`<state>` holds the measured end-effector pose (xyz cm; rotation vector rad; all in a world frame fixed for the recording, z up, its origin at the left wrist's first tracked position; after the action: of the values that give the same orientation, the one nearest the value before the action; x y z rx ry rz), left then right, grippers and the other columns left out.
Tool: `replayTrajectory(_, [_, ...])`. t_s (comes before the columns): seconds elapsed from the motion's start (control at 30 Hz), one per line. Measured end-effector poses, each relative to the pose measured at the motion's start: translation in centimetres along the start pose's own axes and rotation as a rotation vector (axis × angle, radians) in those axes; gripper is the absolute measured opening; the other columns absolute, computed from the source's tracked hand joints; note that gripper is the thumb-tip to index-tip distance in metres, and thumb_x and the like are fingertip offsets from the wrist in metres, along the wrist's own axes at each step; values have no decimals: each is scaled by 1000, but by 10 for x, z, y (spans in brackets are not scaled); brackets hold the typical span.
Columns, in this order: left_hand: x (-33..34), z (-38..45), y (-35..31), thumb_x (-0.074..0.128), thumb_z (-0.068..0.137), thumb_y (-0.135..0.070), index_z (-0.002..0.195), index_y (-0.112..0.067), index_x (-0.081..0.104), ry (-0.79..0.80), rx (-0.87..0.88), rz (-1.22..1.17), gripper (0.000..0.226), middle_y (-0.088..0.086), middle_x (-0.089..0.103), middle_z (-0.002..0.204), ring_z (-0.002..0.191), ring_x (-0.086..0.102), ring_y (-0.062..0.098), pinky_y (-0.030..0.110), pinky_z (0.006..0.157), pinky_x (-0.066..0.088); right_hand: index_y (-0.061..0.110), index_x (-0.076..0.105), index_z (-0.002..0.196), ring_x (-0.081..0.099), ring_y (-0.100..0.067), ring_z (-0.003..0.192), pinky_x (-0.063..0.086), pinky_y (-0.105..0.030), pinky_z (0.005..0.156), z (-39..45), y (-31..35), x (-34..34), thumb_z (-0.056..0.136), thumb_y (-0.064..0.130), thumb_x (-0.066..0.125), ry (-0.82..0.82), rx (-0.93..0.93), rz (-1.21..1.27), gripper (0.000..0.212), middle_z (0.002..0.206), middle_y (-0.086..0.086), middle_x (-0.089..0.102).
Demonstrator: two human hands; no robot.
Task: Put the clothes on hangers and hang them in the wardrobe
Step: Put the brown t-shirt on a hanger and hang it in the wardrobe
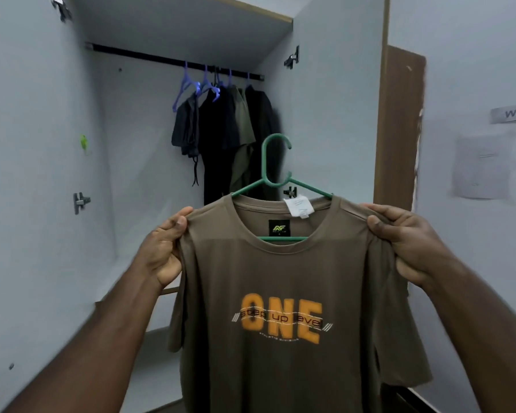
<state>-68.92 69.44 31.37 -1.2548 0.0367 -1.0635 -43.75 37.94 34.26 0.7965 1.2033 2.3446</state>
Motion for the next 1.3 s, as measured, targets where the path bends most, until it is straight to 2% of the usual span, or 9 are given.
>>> replayTrajectory(0.13, [-25, 27, -12, 52, 100, -14, 84, -20, 82, -34, 49, -4, 34, -1, 76, 94, 82, 73, 10, 29, 76, 62, 1, 66, 118, 73, -20, 90, 61, -30, 79, 38, -13, 22, 98, 1, 51, 94, 48, 67, 25, 103, -15, 75])
replayTrajectory(0.2, [-40, 44, -18, 53, 99, -15, 87, -20, 81, -43, 72, -1, 30, 0, 76, 97, 84, 73, 11, 30, 79, 62, 2, 65, 122, 72, -22, 97, 60, -33, 84, 58, -20, 34, 99, 6, 50, 132, 61, 112, 27, 111, -17, 73])
replayTrajectory(0.33, [-73, 79, -26, 54, 98, -16, 106, -17, 71, -56, 113, 19, 18, 1, 74, 102, 87, 73, 11, 30, 80, 61, 3, 61, 125, 68, -23, 111, 58, -34, 90, 94, -37, 66, 101, 7, 46, 171, 9, 217, 28, 124, -13, 69])
replayTrajectory(0.4, [-87, 96, -33, 55, 98, -15, 99, -18, 74, -58, 131, 24, 20, 0, 74, 100, 86, 73, 11, 30, 80, 61, 4, 62, 123, 67, -22, 114, 58, -33, 88, 109, -48, 82, 101, 5, 46, 188, -4, 242, 28, 127, -11, 69])
replayTrajectory(0.53, [-106, 127, -43, 53, 100, -14, 88, -19, 78, -61, 154, 28, 28, -2, 76, 96, 85, 73, 10, 30, 81, 60, 5, 62, 123, 69, -21, 109, 59, -32, 85, 138, -69, 110, 100, 0, 45, 217, -2, 202, 29, 125, -10, 69])
replayTrajectory(0.7, [-127, 163, -56, 54, 99, -14, 85, -20, 79, -59, 159, 7, 29, -1, 76, 96, 86, 73, 11, 29, 80, 61, 4, 65, 119, 71, -18, 104, 58, -32, 91, 174, -83, 139, 99, -3, 46, 214, -24, 133, 29, 123, -10, 71])
replayTrajectory(0.9, [-148, 214, -66, 55, 98, -14, 87, -19, 80, -69, 186, -6, 27, 1, 75, 99, 87, 74, 12, 30, 77, 62, 5, 64, 124, 69, -21, 109, 58, -33, 91, 227, -97, 165, 99, -1, 46, 232, -25, 107, 31, 123, -8, 71])
replayTrajectory(1.1, [-158, 275, -65, 53, 100, -14, 78, -22, 82, -97, 223, 6, 37, -2, 77, 91, 82, 74, 10, 27, 73, 62, 7, 63, 127, 69, -22, 109, 58, -34, 90, 292, -120, 178, 100, 0, 48, 255, -35, 73, 32, 124, -10, 70])
replayTrajectory(1.3, [-165, 342, -70, 56, 99, -16, 81, -22, 82, -132, 253, 12, 33, 2, 77, 94, 85, 73, 14, 30, 72, 62, 9, 63, 128, 71, -21, 91, 60, -33, 81, 360, -136, 194, 100, 4, 48, 287, -55, 23, 32, 118, -18, 71])
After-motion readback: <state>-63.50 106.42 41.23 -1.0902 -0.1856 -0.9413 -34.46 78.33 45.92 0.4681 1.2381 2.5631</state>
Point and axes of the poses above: each hand's wrist, its own z-axis towards the middle knuckle, its own x-axis out of the palm, y = z × x, the point moved 6 cm from there along z, towards the middle knuckle
